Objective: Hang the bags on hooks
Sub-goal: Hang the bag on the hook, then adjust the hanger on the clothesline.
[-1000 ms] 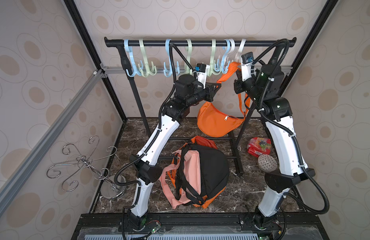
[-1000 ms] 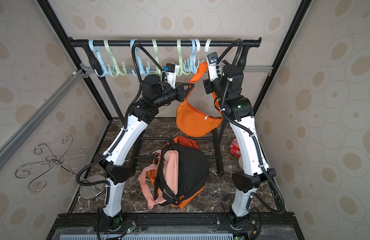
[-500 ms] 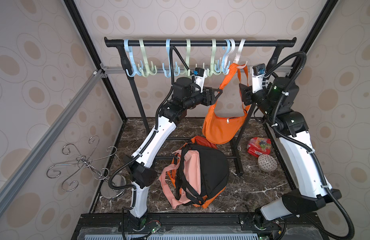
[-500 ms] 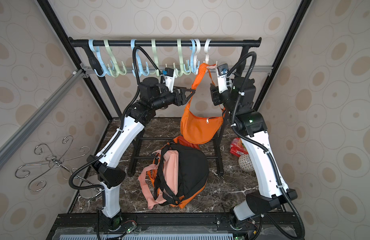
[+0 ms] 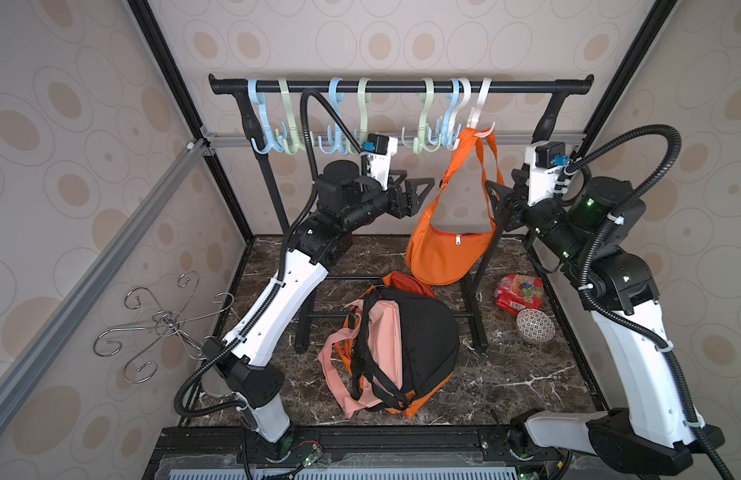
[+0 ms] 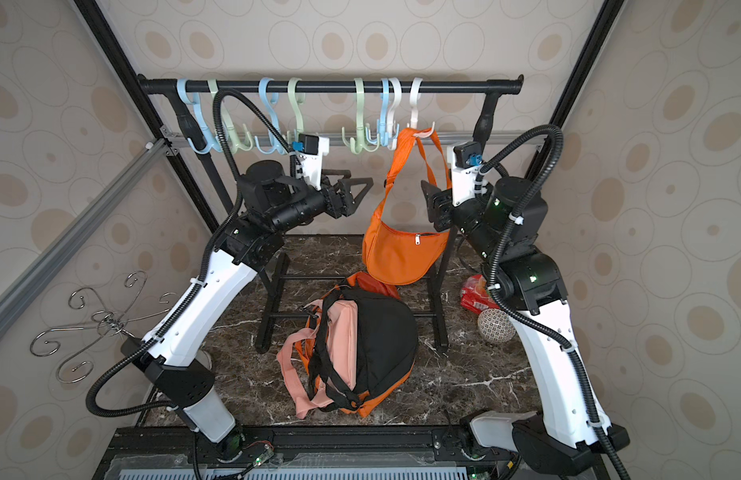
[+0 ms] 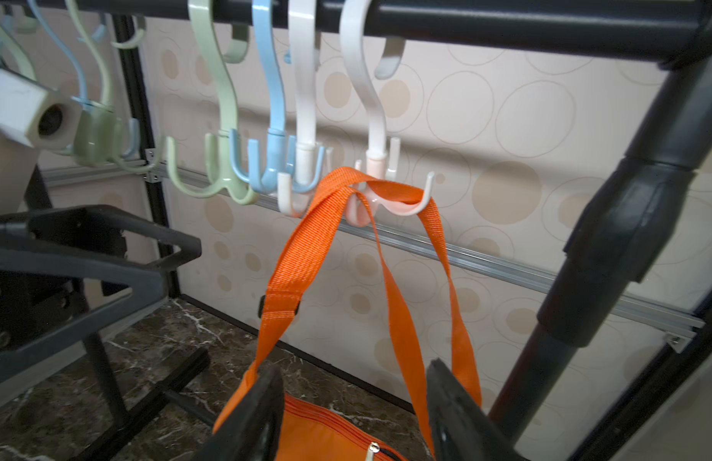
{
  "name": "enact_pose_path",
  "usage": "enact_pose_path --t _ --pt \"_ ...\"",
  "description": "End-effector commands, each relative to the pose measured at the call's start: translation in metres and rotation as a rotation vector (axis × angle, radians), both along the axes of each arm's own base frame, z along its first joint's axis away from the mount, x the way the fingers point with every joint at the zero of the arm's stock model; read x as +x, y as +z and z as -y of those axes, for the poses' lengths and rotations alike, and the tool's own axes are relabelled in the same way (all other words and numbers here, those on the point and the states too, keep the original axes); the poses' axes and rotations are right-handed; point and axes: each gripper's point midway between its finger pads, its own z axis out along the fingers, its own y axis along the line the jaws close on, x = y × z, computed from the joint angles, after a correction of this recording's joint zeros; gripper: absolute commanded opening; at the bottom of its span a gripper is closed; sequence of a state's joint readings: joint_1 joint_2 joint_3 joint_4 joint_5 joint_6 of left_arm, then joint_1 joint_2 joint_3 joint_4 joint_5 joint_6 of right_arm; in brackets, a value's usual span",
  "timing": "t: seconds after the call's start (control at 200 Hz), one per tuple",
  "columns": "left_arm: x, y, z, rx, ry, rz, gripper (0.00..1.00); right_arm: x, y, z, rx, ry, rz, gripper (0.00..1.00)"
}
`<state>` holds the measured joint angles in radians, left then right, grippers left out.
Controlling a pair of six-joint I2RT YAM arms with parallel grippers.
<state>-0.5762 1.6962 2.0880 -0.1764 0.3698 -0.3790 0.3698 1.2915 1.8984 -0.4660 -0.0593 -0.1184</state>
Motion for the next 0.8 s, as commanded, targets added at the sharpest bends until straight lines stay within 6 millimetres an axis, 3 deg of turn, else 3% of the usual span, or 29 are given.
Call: enact_pose_path --t 0.0,0.17,0.295,0.39,0.5,0.605,0.795 --pt "0.000 0.037 -0.020 -0.107 0.011 0.068 0.81 -0.014 0.005 -0.023 0.063 0.142 -0.038 0.60" --pt "-0.002 0.052 -0.008 -0.143 -0.088 0.075 0.80 -0.003 0.023 -0.020 0.132 0.112 -0.028 0.60" --pt "-0.002 0.048 -0.002 -0.151 -0.127 0.062 0.78 0.008 0.041 -0.013 0.194 0.055 -0.005 0.57" --pt "-0.001 0.043 -0.005 -0.149 -0.104 0.059 0.78 0.015 0.052 -0.021 0.207 0.083 -0.012 0.50" --pt "-0.002 0.047 -0.018 -0.160 -0.043 0.069 0.79 0.026 0.069 -0.027 0.229 0.097 0.012 0.43" --pt "-0.006 0.051 -0.036 -0.191 0.020 0.081 0.79 0.033 0.077 -0.041 0.252 0.144 0.018 0.45" --pt "-0.033 0.062 -0.077 -0.216 0.141 0.153 0.79 0.036 0.085 -0.071 0.263 0.196 0.060 0.45"
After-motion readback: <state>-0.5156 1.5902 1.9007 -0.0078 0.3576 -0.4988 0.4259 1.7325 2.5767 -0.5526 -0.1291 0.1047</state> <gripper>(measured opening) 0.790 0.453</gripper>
